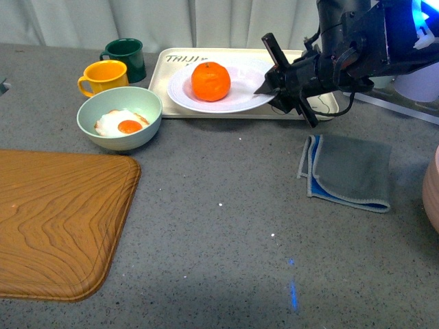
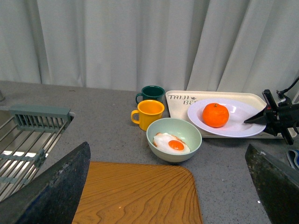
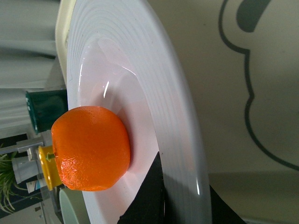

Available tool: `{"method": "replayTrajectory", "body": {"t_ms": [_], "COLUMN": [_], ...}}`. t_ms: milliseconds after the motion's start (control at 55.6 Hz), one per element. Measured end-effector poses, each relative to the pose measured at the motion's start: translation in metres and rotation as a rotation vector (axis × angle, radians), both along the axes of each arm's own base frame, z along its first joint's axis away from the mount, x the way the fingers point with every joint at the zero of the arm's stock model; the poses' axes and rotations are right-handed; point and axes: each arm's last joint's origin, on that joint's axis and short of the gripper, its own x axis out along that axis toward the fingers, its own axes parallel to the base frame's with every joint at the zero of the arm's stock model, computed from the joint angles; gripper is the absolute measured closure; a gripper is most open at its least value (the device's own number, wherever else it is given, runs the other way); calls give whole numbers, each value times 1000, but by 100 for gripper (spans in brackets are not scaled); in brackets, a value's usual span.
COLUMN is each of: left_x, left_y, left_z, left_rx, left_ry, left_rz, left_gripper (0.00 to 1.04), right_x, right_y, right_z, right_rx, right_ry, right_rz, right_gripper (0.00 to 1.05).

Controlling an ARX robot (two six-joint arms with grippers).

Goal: Place orange and plate with both arms

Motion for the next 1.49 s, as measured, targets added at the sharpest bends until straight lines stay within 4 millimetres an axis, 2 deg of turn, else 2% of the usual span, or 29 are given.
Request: {"method": "replayTrajectory", "body": {"t_ms": [252, 522, 666, 810, 863, 953, 1007, 1061, 1151, 1223, 1277, 1331, 1439, 1493], "left_x": [0, 0, 0, 0, 0, 0, 0, 0, 0, 0, 0, 0, 0, 0], "left_y": [0, 0, 0, 0, 0, 0, 0, 0, 0, 0, 0, 0, 0, 0], "left_z": [0, 0, 0, 0, 0, 0, 0, 0, 0, 0, 0, 0, 0, 0], "left_rx": [0, 0, 0, 0, 0, 0, 0, 0, 0, 0, 0, 0, 0, 0], "left_ry": [0, 0, 0, 0, 0, 0, 0, 0, 0, 0, 0, 0, 0, 0], "left_rz": [0, 0, 0, 0, 0, 0, 0, -1, 1, 1, 0, 0, 0, 0], "left_gripper": [7, 7, 7, 7, 7, 7, 7, 7, 7, 7, 7, 7, 7, 7], "right_x": [6, -9, -24, -48, -56, -78, -90, -113, -162, -184, -208, -227, -252, -262], "right_y": [0, -11, -22, -32, -34, -39, -42, -51, -70, -79, -88, -94, -100, -102], "right_z": [1, 1, 20, 43, 49, 63, 66, 69, 86, 97, 105, 105, 103, 104], "right_rx": [-46, -115, -210, -340, -359, -425, -551, -796, -940, -965, -987, -1000, -1007, -1009], "right_ry": [5, -12, -64, -133, -160, -225, -375, -629, -909, -972, -992, -980, -963, -964], "right_rz": [13, 14, 26, 44, 53, 69, 10, -127, -246, -271, -276, -265, -244, -240], "right_gripper": [100, 57, 35, 12, 7, 10, 15, 27, 49, 60, 74, 86, 104, 104]}}
